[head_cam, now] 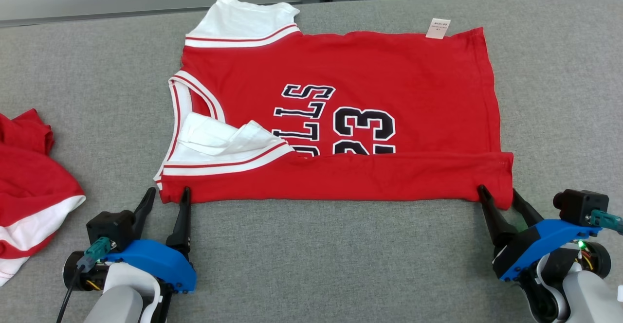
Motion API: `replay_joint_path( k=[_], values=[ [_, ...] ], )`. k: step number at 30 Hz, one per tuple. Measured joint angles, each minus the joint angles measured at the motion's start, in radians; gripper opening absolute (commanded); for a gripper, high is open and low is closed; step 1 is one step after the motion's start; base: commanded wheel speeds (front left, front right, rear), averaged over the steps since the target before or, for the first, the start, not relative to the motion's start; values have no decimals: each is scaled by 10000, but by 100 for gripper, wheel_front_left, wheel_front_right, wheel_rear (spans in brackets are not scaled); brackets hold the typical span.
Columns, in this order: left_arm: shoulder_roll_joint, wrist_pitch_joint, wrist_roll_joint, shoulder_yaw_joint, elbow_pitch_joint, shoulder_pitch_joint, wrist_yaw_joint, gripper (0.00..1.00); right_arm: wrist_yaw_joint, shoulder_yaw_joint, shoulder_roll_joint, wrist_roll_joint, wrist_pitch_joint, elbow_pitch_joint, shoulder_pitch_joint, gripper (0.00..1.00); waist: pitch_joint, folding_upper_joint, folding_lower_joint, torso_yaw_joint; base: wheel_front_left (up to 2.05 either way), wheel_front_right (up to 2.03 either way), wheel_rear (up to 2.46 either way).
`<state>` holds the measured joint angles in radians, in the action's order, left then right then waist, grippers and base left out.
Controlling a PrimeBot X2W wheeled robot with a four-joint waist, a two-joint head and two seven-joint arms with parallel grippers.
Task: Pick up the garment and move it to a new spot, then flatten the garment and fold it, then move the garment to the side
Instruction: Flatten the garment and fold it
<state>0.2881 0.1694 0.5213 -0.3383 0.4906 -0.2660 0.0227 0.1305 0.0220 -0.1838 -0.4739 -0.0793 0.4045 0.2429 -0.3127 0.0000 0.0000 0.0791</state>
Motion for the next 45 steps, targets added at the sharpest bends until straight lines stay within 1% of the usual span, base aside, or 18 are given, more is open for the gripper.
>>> replay_joint_path(
  k=[1, 2, 3, 4, 5, 10, 14, 19, 26, 34, 40, 44, 45],
  values=[
    [0, -21, 27, -6, 12, 0, 0, 95, 0, 52, 8, -8, 15, 46, 21, 43, 4, 0, 0, -8, 0, 0, 0],
    [-6, -48, 67, -15, 35, 0, 2, 36, 0, 90, 15, -13, 59, 81, 26, 0, 9, 0, 0, -9, 0, 0, 0],
    [-8, -102, 69, -27, 44, -5, 8, 36, 0, 123, 17, -27, 136, 119, 46, 0, 8, 0, 0, -8, 0, 0, 0],
    [-8, -119, 90, -31, 67, -12, 40, 11, 0, 163, 15, -36, 165, 176, 90, 0, 0, 0, 0, -2, 0, 0, 0],
    [-6, -132, 121, -33, 92, -31, 42, 0, 0, 203, 21, -42, 203, 224, 160, 0, -14, 0, 0, 6, 0, 0, 0],
    [-65, -56, 182, -40, 173, -229, 123, 0, 0, 359, 63, -163, 504, 399, 360, 0, -12, 0, 0, -3, 0, 0, 0],
    [-105, 176, 234, -27, 98, -215, 127, 0, 0, 456, 56, -320, 717, 504, 346, 0, 235, 0, 0, -60, 0, 0, 0],
    [-219, 389, 372, 8, -602, 607, -88, 0, 0, 449, -46, -589, 819, 253, -275, 0, 762, 0, 0, -167, 0, 0, 0],
    [-368, 525, 525, -31, -1937, 2635, -627, 0, 2, 144, -15, -729, 673, -767, -1703, 0, 1501, 0, -1, -279, 0, 0, 0],
    [-385, 391, 612, -140, -3484, 4287, -1269, 0, 0, -537, 309, -516, -121, -2355, -3366, 0, 1917, 0, -2, -472, 0, 0, 0],
    [-336, 209, 596, -295, -4178, 4995, -1549, 0, 2, -1152, 683, -297, -779, -3498, -4444, 0, 2039, 0, -1, -568, 0, 0, 0],
    [-334, 184, 614, -322, -4228, 5195, -1590, 0, 2, -1258, 813, 15, -1206, -3768, -4947, 0, 2077, 0, -1, -596, 0, 0, 0],
    [-341, 213, 614, -324, -4186, 5204, -1588, 29, 2, -1262, 836, 19, -1237, -3762, -4986, 4, 2073, 0, -2, -594, 0, 0, 0]
  ],
)
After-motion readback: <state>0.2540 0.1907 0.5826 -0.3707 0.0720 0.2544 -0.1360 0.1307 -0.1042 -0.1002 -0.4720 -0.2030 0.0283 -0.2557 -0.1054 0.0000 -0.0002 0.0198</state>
